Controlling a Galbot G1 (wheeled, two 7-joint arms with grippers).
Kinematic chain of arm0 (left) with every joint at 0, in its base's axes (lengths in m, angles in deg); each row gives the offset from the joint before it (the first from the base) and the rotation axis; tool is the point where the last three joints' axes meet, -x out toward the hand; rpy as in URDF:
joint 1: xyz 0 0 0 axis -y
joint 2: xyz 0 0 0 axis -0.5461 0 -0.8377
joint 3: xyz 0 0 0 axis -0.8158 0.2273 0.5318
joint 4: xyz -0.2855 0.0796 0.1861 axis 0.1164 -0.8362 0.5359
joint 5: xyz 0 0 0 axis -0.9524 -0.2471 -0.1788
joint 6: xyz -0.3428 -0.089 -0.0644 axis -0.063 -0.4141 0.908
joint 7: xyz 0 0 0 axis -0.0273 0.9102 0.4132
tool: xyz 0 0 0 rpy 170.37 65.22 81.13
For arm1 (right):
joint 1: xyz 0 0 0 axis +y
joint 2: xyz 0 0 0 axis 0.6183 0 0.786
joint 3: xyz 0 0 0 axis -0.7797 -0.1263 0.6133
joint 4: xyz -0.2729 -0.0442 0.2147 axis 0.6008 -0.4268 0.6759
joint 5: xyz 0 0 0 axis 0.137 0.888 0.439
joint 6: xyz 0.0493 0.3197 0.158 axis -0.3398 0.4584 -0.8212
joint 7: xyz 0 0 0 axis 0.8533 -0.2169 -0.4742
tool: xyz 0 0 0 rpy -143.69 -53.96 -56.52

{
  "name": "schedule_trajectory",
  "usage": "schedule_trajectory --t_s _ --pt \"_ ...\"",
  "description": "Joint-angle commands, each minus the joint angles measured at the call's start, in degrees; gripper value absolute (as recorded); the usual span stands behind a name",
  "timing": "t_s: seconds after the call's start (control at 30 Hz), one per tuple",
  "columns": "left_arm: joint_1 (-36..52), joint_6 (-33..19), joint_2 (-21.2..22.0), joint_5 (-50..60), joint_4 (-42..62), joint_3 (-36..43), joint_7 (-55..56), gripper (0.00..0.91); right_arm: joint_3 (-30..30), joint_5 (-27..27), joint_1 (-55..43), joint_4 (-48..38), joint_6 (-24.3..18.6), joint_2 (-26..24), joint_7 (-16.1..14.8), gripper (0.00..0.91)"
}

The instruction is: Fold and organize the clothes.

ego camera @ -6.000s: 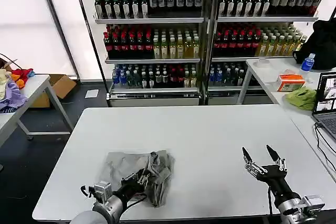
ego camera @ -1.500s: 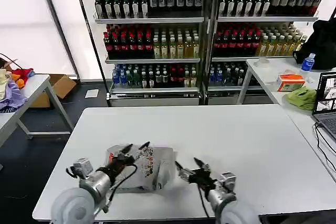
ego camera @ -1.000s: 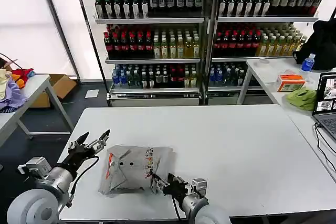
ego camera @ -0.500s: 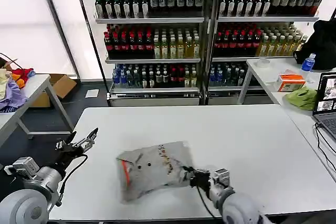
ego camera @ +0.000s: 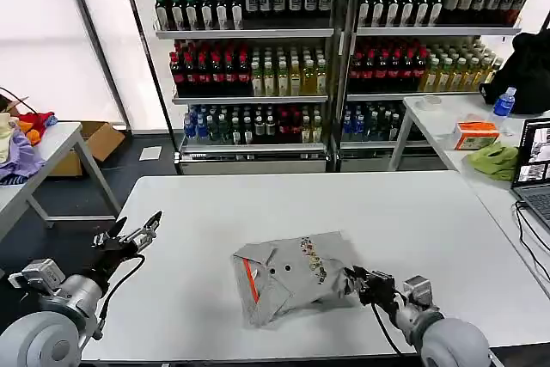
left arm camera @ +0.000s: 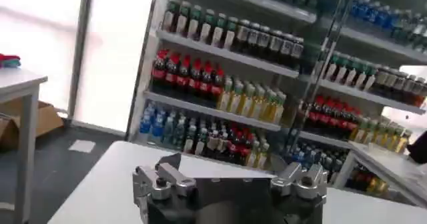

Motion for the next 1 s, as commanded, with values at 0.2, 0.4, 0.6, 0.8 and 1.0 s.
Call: schedule_trajectory --t_s 0.2,0.4,0.6,0.8,1.0 --pt "0.5 0.0 0.0 -0.1 -0.9 0.3 -0.1 0.907 9.5 -0.7 6.0 6.9 -2.2 -0.6 -1.4 0.907" --pt "-0.3 0.0 1.3 1.3 -2.8 1.8 -0.2 0.907 -11.5 -6.0 -13.6 -0.9 -10.7 8.5 3.0 0.907" --pt "-2.1 -0.1 3.1 2.8 -4.5 1.8 -0.2 0.907 -27.1 -10.8 -20.2 -11.8 -6.4 19.4 12.1 0.907" --pt "-4.8 -0.6 4.5 2.9 -5.1 0.4 -0.8 0.907 -24.5 -12.2 -12.3 -14.3 -4.2 15.8 13.9 0.907" --pt "-4.3 -0.9 5.6 3.7 -4.6 1.9 -0.9 0.907 -16.0 -13.5 -3.7 -6.1 -4.3 11.7 14.7 0.907"
